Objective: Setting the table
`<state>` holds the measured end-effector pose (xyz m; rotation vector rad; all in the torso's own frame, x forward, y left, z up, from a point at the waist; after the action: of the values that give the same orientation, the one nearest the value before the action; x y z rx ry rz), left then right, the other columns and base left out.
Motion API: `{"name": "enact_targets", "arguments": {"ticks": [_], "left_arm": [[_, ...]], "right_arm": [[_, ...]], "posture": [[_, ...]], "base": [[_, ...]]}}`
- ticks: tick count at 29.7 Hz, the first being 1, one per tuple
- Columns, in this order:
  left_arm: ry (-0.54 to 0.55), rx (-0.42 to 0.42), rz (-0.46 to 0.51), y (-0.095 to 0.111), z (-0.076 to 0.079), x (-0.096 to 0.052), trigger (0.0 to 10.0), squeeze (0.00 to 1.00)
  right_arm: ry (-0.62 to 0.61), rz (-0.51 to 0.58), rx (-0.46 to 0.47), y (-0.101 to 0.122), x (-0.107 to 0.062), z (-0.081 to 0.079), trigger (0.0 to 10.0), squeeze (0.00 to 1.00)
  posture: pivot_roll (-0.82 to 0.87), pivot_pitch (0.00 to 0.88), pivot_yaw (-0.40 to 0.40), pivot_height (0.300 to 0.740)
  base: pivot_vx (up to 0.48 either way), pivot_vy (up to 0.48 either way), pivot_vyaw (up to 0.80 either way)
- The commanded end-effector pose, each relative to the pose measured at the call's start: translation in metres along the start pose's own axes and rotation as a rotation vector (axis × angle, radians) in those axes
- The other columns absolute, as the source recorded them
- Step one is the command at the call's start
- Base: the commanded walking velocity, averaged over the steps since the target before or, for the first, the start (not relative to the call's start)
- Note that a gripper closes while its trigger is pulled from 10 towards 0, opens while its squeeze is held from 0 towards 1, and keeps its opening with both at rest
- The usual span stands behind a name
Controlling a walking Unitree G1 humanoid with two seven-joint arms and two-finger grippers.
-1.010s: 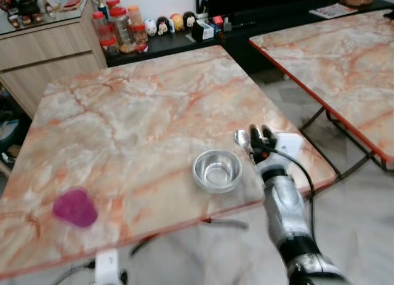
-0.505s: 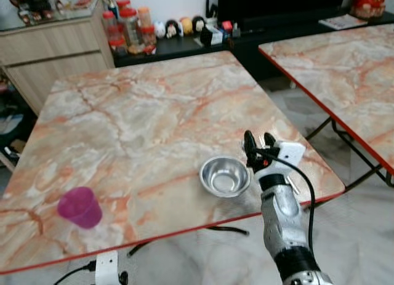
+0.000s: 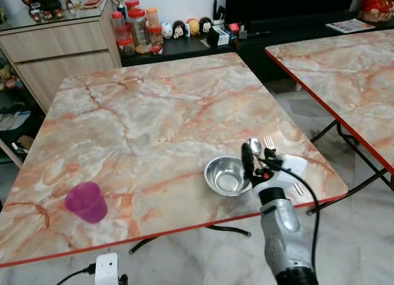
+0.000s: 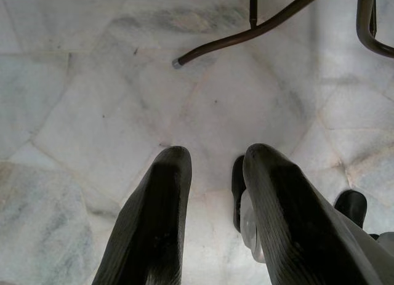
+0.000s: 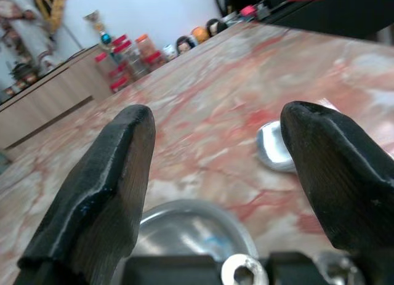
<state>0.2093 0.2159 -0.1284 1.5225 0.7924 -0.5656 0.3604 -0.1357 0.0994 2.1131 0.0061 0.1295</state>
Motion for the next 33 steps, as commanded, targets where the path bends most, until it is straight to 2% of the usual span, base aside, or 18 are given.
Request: {"name": "enact_targets", "arguments": {"ticks": [1,5,10,14,18,24,29,33], "left_arm": [[0.002,0.019,-0.004,-0.003,-0.004,-0.001,10.0,0.00],[0.000,0.025,-0.005,-0.004,-0.004,-0.001,10.0,0.00],[-0.002,0.042,-0.007,-0.003,-0.004,-0.001,10.0,0.00],[-0.005,0.043,-0.007,-0.004,-0.003,-0.001,10.0,0.00],[-0.005,0.048,-0.011,-0.005,-0.003,-0.001,10.0,0.00],[-0.004,0.049,-0.014,-0.006,-0.004,-0.002,10.0,0.00],[-0.005,0.049,-0.015,-0.006,-0.004,-0.002,10.0,0.00],[-0.007,0.050,-0.017,-0.006,-0.003,-0.002,10.0,0.00]], "right_arm": [[-0.010,-0.026,-0.010,-0.002,-0.002,-0.001,10.0,0.00],[-0.027,-0.040,-0.003,-0.002,-0.006,0.003,10.0,0.00],[-0.098,-0.181,0.139,-0.024,-0.010,0.010,10.0,0.00],[-0.071,-0.205,0.087,-0.027,-0.010,0.007,10.0,0.00],[-0.054,-0.261,0.083,-0.035,-0.013,0.004,10.0,0.00],[-0.055,-0.281,0.095,-0.037,-0.014,0.002,10.0,0.00],[-0.056,-0.288,0.095,-0.037,-0.015,0.002,10.0,0.00],[-0.098,-0.299,0.092,-0.040,-0.016,0.010,10.0,0.00]], "posture": [[0.00,0.022,0.056,0.740],[0.00,0.020,0.057,0.740],[0.00,0.015,0.060,0.740],[0.00,0.012,0.057,0.740],[0.00,0.009,0.058,0.740],[0.00,0.020,0.061,0.740],[0.00,0.022,0.060,0.740],[0.01,0.032,0.059,0.740]], "base": [[0.000,0.000,0.00],[0.000,0.000,0.00],[0.000,0.000,0.00],[0.000,0.000,0.00],[0.000,0.000,0.00],[0.000,0.000,0.00],[0.000,0.000,0.00],[0.000,0.000,0.00]]}}
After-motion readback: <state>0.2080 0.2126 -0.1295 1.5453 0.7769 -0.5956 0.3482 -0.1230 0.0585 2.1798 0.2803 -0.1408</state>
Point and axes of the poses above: a point about 5 cm out from each wrist's last joint towards the gripper, its own x axis pointing out of the wrist towards the gripper, its own y axis along the axis of the wrist's last joint, z = x × y, the point moved 6 cm from there along x, pointing out of the wrist towards the gripper, and after that the axes turned 8 degrees about x, right-handed, at the moved point
